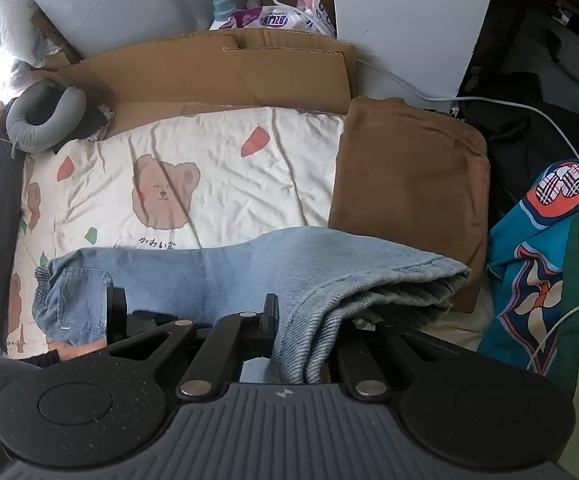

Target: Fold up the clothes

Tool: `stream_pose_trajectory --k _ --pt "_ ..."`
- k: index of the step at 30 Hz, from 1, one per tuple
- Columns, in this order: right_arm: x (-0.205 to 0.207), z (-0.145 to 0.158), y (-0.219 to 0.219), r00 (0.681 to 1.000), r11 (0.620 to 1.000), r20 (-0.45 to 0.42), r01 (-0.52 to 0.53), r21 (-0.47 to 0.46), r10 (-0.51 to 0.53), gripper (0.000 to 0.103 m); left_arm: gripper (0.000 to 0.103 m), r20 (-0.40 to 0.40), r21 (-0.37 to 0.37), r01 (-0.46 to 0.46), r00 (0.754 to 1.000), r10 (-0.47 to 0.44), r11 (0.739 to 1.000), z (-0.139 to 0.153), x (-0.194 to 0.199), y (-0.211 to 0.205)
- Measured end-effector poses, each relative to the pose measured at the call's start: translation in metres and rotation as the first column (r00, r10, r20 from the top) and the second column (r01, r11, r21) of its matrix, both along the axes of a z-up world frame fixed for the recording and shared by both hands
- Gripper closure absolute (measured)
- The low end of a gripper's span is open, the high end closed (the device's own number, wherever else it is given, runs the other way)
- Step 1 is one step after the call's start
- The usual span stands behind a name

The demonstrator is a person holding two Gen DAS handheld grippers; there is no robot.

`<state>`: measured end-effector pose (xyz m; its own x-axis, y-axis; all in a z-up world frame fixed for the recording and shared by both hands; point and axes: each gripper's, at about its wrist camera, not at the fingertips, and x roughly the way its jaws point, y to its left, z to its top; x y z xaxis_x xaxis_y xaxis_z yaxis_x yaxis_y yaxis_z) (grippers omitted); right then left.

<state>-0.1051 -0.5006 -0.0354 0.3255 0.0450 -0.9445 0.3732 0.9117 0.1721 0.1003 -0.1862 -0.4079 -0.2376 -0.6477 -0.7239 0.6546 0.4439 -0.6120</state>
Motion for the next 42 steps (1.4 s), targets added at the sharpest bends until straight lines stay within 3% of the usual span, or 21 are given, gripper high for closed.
stream_pose_trajectory --k 5,11,14,18,21,26,33,39,42 --pt "-0.001 -0.006 -0.002 1.000 1.000 -0.008 0.013 0.010 -0.013 0.098 0.100 -0.062 -0.014 -0.093 0.994 0.092 0.996 -0.012 0.037 -0.017" --pt "0.001 -0.010 -0.003 1.000 1.000 -0.023 0.010 0.016 -0.010 0.098 0.100 -0.043 -0.027 -0.229 0.973 0.228 0.973 -0.007 0.063 -0.025" --pt "0.003 -0.010 -0.002 1.000 1.000 -0.026 0.008 0.015 -0.008 0.098 0.101 -0.064 -0.026 -0.246 0.968 0.244 0.969 -0.013 0.073 -0.027" --pt "0.006 -0.008 0.000 1.000 1.000 -0.028 -0.003 0.011 0.003 0.098 0.101 -0.117 -0.031 -0.205 0.973 0.200 0.978 -0.013 0.066 -0.013" --pt "0.009 -0.006 0.002 1.000 1.000 -0.019 -0.014 0.010 0.014 0.099 0.100 -0.130 -0.038 -0.127 0.984 0.121 0.991 -0.012 0.044 -0.003" --pt "0.013 -0.002 0.005 1.000 1.000 -0.002 -0.028 0.010 0.028 0.099 0.100 -0.173 -0.018 -0.071 0.983 0.067 0.997 -0.012 0.014 0.021" --pt "0.032 0.013 0.018 0.995 0.996 0.022 -0.092 0.001 0.092 0.098 0.099 -0.213 0.001 -0.057 0.976 0.056 0.998 -0.011 -0.016 0.039" --pt "0.063 0.027 0.046 0.978 0.978 0.009 -0.208 -0.011 0.208 0.098 0.094 -0.261 0.011 -0.040 0.964 0.042 0.999 -0.009 -0.039 0.057" --pt "0.077 0.034 0.065 0.964 0.964 -0.002 -0.267 -0.015 0.267 0.098 0.083 -0.270 -0.007 -0.023 0.963 0.020 1.000 -0.003 -0.050 0.068"
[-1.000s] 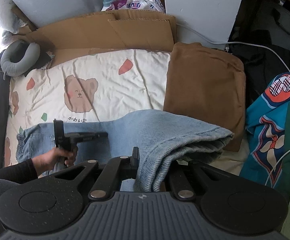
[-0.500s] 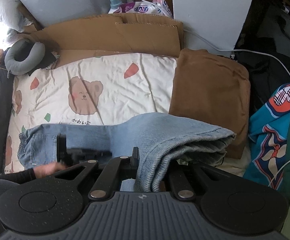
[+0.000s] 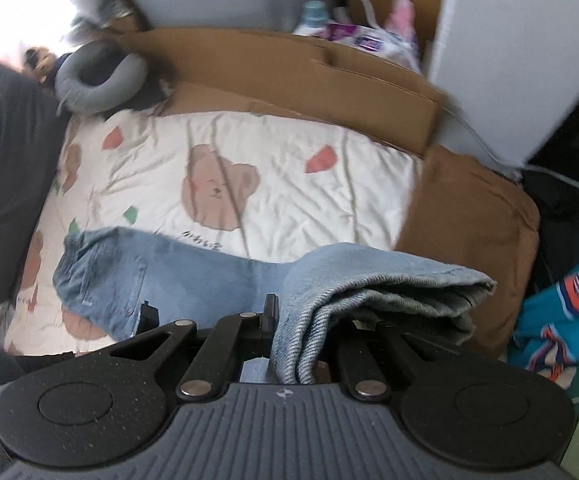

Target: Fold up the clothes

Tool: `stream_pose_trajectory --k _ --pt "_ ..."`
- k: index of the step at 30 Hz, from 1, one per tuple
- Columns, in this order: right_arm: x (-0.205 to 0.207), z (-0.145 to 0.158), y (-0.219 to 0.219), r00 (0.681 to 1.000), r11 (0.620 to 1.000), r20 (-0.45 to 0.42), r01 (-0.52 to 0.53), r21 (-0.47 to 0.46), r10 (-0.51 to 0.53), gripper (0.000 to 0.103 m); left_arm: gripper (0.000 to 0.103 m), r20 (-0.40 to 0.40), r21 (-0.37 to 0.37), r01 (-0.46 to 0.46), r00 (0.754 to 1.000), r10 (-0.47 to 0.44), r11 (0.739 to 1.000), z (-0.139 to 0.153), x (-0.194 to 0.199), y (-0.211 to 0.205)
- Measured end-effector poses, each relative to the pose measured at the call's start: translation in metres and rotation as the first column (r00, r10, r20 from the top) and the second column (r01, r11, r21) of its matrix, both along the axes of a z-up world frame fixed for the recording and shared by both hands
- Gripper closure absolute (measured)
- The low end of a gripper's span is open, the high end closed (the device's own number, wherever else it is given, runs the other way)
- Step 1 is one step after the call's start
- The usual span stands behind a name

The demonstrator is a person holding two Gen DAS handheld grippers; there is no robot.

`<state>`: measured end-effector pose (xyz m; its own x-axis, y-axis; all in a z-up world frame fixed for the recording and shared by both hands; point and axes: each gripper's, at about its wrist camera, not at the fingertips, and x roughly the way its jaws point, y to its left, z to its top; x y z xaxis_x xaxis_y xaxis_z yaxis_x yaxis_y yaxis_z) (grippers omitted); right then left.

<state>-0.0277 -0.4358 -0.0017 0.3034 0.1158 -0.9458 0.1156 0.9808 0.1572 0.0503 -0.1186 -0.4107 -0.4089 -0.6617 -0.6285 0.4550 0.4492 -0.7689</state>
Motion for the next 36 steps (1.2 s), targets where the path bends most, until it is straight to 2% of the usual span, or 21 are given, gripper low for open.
stream_pose_trajectory --k 3,6,8,9,11,13,18,22,24,27,29,36 --pt "0.017 0.005 0.021 0.998 0.998 -0.022 -0.061 -0.004 0.061 0.098 0.082 0.000 0.004 -0.027 1.000 0.027 1.000 0.005 0.000 0.012" --pt "0.035 0.009 0.047 0.992 0.993 -0.044 -0.121 -0.007 0.121 0.098 0.080 0.031 -0.013 -0.112 0.993 0.112 0.994 0.019 0.014 0.033" --pt "0.046 0.012 0.065 0.985 0.987 -0.057 -0.162 -0.003 0.161 0.099 0.070 0.059 -0.027 -0.183 0.981 0.184 0.983 0.031 0.026 0.052" --pt "0.050 0.013 0.074 0.982 0.984 -0.064 -0.177 -0.001 0.177 0.099 0.068 0.081 -0.030 -0.224 0.971 0.225 0.974 0.038 0.034 0.064" --pt "0.058 0.013 0.090 0.976 0.979 -0.079 -0.205 0.004 0.205 0.098 0.066 0.114 -0.043 -0.314 0.942 0.317 0.948 0.052 0.049 0.093" --pt "0.065 0.013 0.107 0.969 0.973 -0.091 -0.229 0.012 0.229 0.098 0.062 0.126 -0.059 -0.408 0.902 0.412 0.911 0.066 0.062 0.118" --pt "0.078 0.004 0.148 0.951 0.958 -0.112 -0.285 0.036 0.288 0.098 0.057 0.177 -0.088 -0.592 0.782 0.598 0.801 0.095 0.077 0.183" --pt "0.089 -0.008 0.177 0.937 0.945 -0.126 -0.322 0.050 0.326 0.098 0.056 0.180 -0.107 -0.688 0.697 0.695 0.718 0.111 0.073 0.231" --pt "0.094 -0.015 0.189 0.932 0.941 -0.131 -0.330 0.070 0.337 0.098 0.056 0.179 -0.109 -0.718 0.666 0.724 0.687 0.114 0.068 0.243" --pt "0.104 -0.028 0.205 0.928 0.937 -0.137 -0.337 0.094 0.348 0.098 0.055 0.178 -0.102 -0.750 0.632 0.754 0.653 0.115 0.061 0.268" --pt "0.110 -0.039 0.216 0.924 0.933 -0.144 -0.341 0.112 0.355 0.098 0.055 0.177 -0.095 -0.763 0.619 0.765 0.639 0.115 0.058 0.283" --pt "0.130 -0.078 0.258 0.908 0.916 -0.151 -0.365 0.168 0.390 0.098 0.054 0.191 -0.070 -0.785 0.595 0.781 0.616 0.107 0.052 0.291"
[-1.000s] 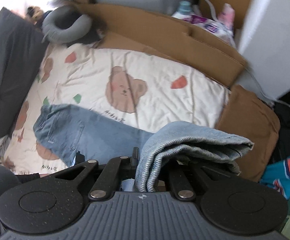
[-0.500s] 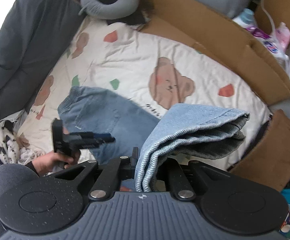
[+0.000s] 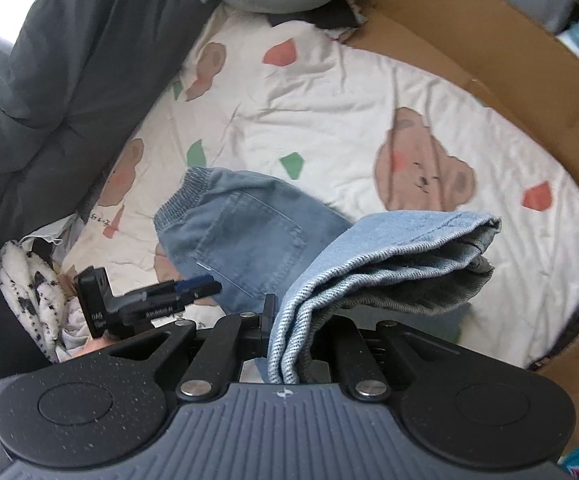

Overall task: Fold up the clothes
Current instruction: 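Open the left gripper over the waistband while the right gripper keeps holding the hem, then lower the held leg hem onto the waistband and open the right gripper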

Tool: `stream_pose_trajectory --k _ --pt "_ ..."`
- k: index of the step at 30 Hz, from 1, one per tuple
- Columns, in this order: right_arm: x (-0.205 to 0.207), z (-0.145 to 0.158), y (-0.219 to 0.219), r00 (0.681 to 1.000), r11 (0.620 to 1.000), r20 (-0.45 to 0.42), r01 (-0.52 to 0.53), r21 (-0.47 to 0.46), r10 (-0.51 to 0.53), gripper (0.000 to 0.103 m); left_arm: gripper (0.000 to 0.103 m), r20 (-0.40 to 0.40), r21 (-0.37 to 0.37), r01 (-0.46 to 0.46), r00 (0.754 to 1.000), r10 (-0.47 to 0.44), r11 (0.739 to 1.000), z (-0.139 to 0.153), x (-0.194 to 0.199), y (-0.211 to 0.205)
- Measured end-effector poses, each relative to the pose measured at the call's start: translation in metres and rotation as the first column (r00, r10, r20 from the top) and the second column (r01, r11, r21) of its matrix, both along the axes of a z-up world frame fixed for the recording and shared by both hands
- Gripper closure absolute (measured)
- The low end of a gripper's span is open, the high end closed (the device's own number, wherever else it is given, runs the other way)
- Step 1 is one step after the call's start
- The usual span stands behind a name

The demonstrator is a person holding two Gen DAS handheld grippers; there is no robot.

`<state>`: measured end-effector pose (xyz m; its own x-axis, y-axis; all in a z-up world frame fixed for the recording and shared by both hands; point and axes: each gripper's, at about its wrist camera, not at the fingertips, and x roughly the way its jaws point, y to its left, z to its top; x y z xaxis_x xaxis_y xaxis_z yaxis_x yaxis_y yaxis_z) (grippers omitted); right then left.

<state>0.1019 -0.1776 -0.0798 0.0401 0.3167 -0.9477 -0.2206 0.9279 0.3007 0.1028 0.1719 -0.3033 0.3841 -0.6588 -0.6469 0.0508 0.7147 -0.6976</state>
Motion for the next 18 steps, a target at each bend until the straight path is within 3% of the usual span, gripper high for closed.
stream_pose_trajectory --k 9,18 --pt "0.026 -0.070 0.050 0.994 0.996 -0.092 -0.061 0.067 0.067 0.098 0.054 -0.004 0.005 -0.083 0.997 0.083 0.997 -0.001 0.002 0.024" --pt "0.036 -0.131 0.103 0.978 0.987 -0.137 -0.147 0.070 0.156 0.098 0.052 -0.013 0.032 -0.114 0.993 0.115 0.993 -0.004 0.004 0.034"
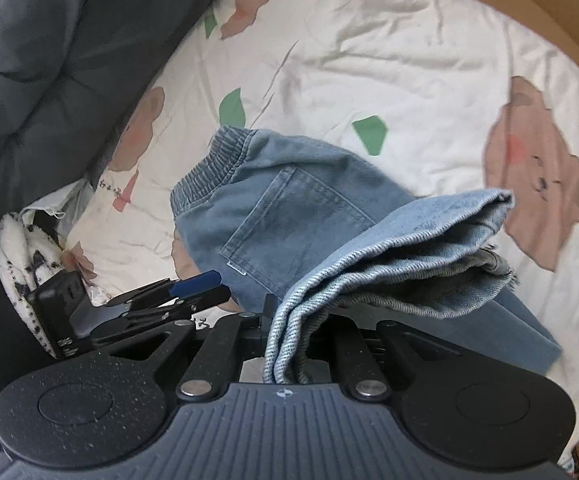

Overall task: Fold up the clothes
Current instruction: 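Lower the held leg hem onto the waistband and open the right gripper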

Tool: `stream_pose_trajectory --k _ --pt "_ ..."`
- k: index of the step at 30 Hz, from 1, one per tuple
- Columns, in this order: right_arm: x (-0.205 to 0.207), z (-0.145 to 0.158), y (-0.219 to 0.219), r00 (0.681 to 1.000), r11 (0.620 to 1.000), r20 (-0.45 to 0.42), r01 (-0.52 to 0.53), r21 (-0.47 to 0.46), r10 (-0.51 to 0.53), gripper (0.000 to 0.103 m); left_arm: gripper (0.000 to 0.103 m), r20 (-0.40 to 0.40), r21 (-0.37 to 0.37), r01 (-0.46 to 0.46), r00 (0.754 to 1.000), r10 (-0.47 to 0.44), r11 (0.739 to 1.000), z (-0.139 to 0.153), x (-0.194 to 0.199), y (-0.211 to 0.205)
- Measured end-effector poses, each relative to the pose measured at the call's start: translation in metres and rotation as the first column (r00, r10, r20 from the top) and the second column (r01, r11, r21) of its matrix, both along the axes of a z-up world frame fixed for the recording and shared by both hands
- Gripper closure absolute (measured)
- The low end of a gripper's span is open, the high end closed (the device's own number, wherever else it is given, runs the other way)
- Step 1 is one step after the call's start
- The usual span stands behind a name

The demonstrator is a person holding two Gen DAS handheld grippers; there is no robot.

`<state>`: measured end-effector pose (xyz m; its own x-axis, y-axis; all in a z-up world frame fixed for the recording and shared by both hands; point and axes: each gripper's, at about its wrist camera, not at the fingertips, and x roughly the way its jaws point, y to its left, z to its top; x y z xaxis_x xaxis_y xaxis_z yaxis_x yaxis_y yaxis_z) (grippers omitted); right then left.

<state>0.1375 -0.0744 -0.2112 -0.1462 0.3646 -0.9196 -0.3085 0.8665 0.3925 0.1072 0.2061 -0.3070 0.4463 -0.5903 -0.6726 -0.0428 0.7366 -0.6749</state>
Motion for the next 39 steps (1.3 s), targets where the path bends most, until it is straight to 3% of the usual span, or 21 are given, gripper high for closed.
stream_pose_trajectory --k 7,10,11,14,16,28,36,39 --pt "-0.003 -0.044 0.033 0.999 1.000 -0.037 -0.020 0.014 0.020 0.093 0.052 -0.014 0.033 -0.012 1.000 0.013 0.999 0.000 0.004 0.002" --pt "-0.001 -0.049 0.041 0.998 0.999 -0.060 -0.008 0.053 0.011 0.070 0.048 -0.006 0.053 -0.030 1.000 0.030 0.998 0.005 0.007 0.008" --pt "0.000 -0.048 0.043 0.997 0.997 -0.071 -0.005 0.073 0.010 0.056 0.047 -0.002 0.063 -0.037 0.999 0.037 0.997 0.007 0.008 0.010" --pt "-0.001 -0.033 0.043 0.999 0.992 -0.040 -0.022 0.121 0.027 0.047 0.046 -0.019 0.152 -0.051 0.998 0.055 0.987 0.008 0.012 0.015" --pt "-0.001 -0.025 0.035 0.999 0.988 -0.042 -0.013 0.151 0.019 0.047 0.047 -0.027 0.213 -0.060 0.997 0.067 0.975 0.009 0.012 0.018" --pt "-0.009 0.006 -0.035 0.997 0.958 0.026 0.060 0.280 -0.070 0.045 0.044 -0.070 0.198 -0.109 0.990 0.125 0.974 0.020 0.008 0.040" --pt "-0.024 0.009 -0.083 0.981 0.964 0.122 0.120 0.236 -0.152 0.043 0.044 -0.071 0.237 -0.065 0.994 0.084 0.969 0.039 0.011 0.029" --pt "-0.031 0.009 -0.101 0.973 0.967 0.156 0.133 0.217 -0.168 0.042 0.037 -0.046 0.257 -0.054 0.997 0.068 0.965 0.050 0.013 0.023"
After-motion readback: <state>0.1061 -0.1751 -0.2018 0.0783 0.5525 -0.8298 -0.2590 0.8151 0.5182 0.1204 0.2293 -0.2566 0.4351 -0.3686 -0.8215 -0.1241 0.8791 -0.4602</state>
